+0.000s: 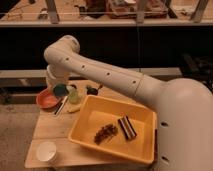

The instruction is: Wipe red bowl with sponge

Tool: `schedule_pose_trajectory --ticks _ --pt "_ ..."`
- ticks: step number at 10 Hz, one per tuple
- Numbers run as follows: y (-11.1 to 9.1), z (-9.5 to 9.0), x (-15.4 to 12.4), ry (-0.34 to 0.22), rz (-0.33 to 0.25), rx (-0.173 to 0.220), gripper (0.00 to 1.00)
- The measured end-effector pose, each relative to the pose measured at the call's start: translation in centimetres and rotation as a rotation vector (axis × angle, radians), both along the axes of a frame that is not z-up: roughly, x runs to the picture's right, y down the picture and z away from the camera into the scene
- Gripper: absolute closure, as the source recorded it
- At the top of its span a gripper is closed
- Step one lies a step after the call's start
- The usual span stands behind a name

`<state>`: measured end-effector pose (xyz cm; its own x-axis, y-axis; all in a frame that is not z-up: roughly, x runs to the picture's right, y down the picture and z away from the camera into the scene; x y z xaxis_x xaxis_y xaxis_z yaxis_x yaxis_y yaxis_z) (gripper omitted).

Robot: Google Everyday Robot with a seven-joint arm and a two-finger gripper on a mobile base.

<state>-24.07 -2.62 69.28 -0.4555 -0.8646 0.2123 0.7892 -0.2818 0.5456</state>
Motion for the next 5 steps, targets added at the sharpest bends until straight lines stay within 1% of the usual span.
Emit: schedule_pose_trajectory --ticks 2,3,4,5 --pt "0.1 0.0 -0.2 0.002 0.002 -0.003 0.90" --pt "0.1 0.3 -0.1 0.018 0.012 -0.008 0.90" --pt "0.0 1.4 0.4 0.078 0.058 -0.013 0.90" --pt "-0.1 2.7 0.5 0.130 0.115 -0.027 0.90"
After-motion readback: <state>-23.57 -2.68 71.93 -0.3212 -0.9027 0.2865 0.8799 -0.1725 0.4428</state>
